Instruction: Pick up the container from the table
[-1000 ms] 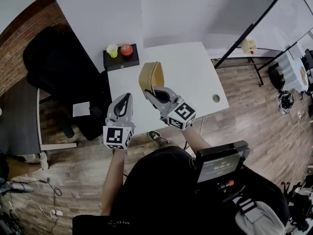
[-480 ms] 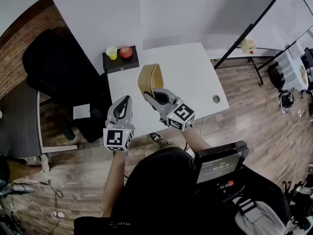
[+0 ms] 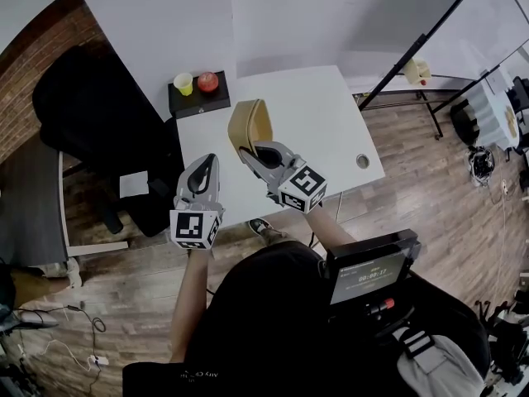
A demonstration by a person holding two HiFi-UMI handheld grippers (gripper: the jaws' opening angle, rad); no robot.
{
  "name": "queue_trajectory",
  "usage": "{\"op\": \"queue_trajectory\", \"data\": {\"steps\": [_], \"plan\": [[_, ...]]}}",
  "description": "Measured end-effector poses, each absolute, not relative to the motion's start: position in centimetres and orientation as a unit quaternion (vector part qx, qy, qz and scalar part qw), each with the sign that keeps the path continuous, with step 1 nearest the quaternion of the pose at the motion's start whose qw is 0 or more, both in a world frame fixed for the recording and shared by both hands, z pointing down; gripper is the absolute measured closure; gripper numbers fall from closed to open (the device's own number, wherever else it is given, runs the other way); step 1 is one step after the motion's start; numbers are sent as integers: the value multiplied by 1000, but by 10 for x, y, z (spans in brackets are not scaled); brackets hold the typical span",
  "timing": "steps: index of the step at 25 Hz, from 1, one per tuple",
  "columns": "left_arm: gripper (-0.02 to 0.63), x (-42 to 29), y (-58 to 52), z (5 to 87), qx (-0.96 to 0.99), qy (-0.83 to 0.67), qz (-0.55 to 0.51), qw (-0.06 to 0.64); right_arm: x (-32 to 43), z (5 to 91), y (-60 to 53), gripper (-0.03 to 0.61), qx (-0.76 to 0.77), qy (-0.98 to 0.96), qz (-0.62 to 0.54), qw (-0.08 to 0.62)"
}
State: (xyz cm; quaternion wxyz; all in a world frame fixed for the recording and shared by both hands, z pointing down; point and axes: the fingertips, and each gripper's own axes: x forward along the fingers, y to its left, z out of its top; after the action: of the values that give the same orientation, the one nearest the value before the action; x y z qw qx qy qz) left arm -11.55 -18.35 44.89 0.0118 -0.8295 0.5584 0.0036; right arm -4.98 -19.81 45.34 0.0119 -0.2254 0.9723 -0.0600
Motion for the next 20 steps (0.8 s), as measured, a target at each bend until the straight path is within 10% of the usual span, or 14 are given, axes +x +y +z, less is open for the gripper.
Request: {"op": "queue_trajectory", "data": {"steps": [20], "plan": [[617, -109, -198, 455, -830, 558, -2, 7, -47, 457, -213, 557, -217, 975, -55, 1]]}}
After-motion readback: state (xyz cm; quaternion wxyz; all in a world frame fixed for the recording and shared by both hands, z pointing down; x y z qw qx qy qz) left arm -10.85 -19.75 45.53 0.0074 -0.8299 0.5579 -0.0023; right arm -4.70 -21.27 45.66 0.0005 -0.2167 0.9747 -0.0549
